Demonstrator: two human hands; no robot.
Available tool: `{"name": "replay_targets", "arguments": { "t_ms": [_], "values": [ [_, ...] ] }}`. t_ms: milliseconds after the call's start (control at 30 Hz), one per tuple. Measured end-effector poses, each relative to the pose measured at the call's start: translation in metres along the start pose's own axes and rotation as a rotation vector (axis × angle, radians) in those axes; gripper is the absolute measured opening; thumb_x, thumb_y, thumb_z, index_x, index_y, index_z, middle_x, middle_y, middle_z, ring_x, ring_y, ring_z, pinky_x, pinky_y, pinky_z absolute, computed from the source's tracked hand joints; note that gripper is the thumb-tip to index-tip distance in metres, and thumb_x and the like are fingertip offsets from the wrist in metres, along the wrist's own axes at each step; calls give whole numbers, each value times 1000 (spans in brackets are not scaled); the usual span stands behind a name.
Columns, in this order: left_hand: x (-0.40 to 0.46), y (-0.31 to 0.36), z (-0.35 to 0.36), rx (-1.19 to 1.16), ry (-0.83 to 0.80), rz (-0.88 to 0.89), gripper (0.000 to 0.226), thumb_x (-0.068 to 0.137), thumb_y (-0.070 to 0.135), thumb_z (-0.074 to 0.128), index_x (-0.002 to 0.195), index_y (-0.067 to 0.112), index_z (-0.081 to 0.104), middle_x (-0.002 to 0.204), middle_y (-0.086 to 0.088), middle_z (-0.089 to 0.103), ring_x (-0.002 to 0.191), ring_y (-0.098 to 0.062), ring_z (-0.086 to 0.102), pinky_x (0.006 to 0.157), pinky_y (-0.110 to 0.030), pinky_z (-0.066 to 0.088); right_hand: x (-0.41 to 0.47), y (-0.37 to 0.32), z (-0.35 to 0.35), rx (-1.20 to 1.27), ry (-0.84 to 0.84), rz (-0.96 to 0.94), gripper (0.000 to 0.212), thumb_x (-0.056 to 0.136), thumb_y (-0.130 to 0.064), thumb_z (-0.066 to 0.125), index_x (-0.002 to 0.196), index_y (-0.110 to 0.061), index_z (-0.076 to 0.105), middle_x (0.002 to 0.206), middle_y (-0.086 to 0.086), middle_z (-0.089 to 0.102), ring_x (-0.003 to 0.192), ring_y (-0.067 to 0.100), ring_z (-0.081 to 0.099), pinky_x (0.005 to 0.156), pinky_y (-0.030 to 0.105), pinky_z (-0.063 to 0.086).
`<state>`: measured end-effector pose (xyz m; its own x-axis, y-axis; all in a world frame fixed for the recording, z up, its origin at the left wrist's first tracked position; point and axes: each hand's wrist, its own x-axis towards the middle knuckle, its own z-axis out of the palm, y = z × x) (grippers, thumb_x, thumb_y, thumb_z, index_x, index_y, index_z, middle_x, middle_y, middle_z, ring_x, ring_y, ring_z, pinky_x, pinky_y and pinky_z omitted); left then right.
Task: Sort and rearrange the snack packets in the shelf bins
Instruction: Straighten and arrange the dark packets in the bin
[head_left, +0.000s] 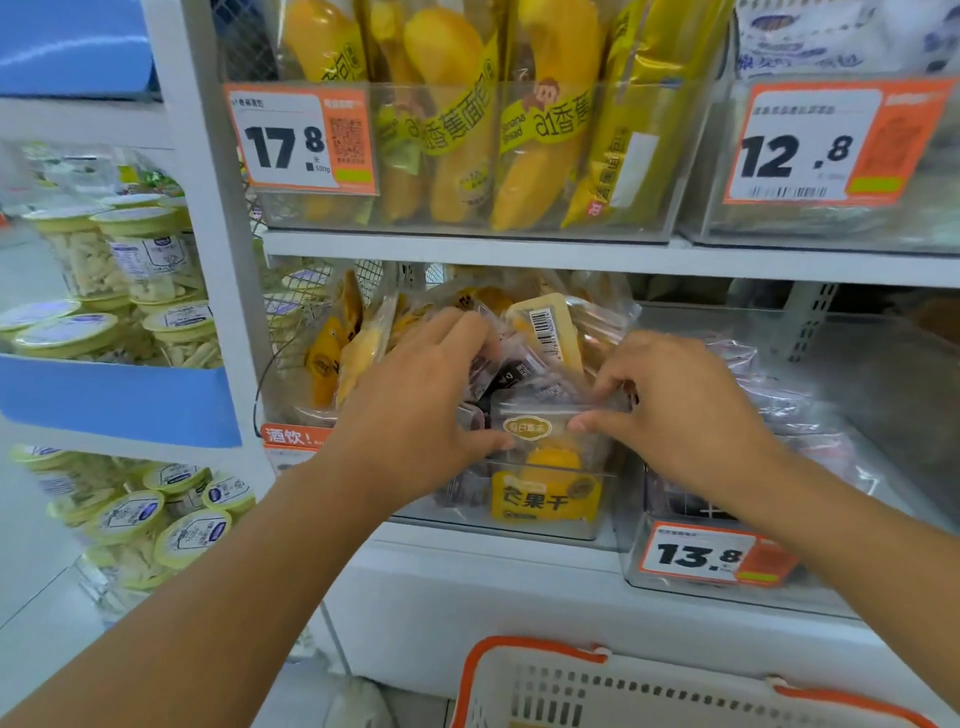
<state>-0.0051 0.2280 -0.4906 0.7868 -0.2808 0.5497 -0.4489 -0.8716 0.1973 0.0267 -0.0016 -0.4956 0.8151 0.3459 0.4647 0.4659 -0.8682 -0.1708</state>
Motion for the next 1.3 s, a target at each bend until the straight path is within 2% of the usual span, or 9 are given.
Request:
{"name": "replay_targets", "arguments": {
  "t_ms": [167,300,433,600,700,767,900,1100,1300],
  "values": [
    [0,-15,-18,59,360,-275,51,87,49,64,121,13,54,119,-7,54,111,-26,50,88,-38,41,-11,-1,-11,-24,62,-34,34,69,-45,87,69,-32,55,80,-15,55,79,12,55,71,37,50],
    [-13,-58,-11,159,-38,-600,27,91,35,62,94,10,72,85,-9,70,78,-31,64,60,-32,49,-9,-8,-8,99,-10,-63,29,72,-33,88,87,-32,64,77,-19,58,76,8,57,72,36,52],
    [-18,-55,-3,119,169,-505,32,101,22,50,74,16,66,59,2,55,55,-21,47,49,-29,28,-5,-15,-7,66,-30,-114,7,82,-23,81,80,-26,75,74,-16,56,74,10,57,72,34,51],
    [-26,-32,-47,35,432,-72,23,105,18,44,93,5,59,79,-6,56,70,-25,50,59,-40,39,-11,-16,-23,156,148,-258,11,89,-26,68,82,-17,68,85,-8,52,77,13,52,68,38,48],
    [-42,-3,-67,-123,448,48,26,104,18,41,88,2,54,62,-6,51,56,-19,46,50,-28,36,-7,-19,-63,199,204,-273,10,90,-27,67,84,-20,62,85,-14,47,76,4,51,68,19,42],
    [-48,2,-60,-326,257,11,31,103,26,40,82,6,50,59,-1,47,53,-14,45,47,-22,35,-8,-19,-91,243,190,-292,9,91,-24,67,85,-22,60,88,-12,49,78,3,57,69,16,46],
    [-47,-4,-20,-481,-382,-28,34,106,32,41,76,16,47,65,8,41,59,-6,41,56,-24,36,-29,-3,-112,607,-48,-106,19,95,-11,61,81,-23,58,79,9,69,58,26,69,49,50,58],
    [-54,17,38,-393,-918,-29,22,104,25,48,92,13,62,81,0,63,67,-14,61,60,-24,47,-102,22,-26,664,-629,214,9,96,-8,63,91,-13,68,71,8,68,59,23,64,54,38,58],
    [-3,17,-3,-125,225,-1,32,83,61,64,94,31,64,89,17,66,78,-1,61,64,-24,50,-61,15,-37,665,-125,216,8,88,-32,72,82,-27,75,72,3,74,62,24,70,55,36,58]
  ]
}}
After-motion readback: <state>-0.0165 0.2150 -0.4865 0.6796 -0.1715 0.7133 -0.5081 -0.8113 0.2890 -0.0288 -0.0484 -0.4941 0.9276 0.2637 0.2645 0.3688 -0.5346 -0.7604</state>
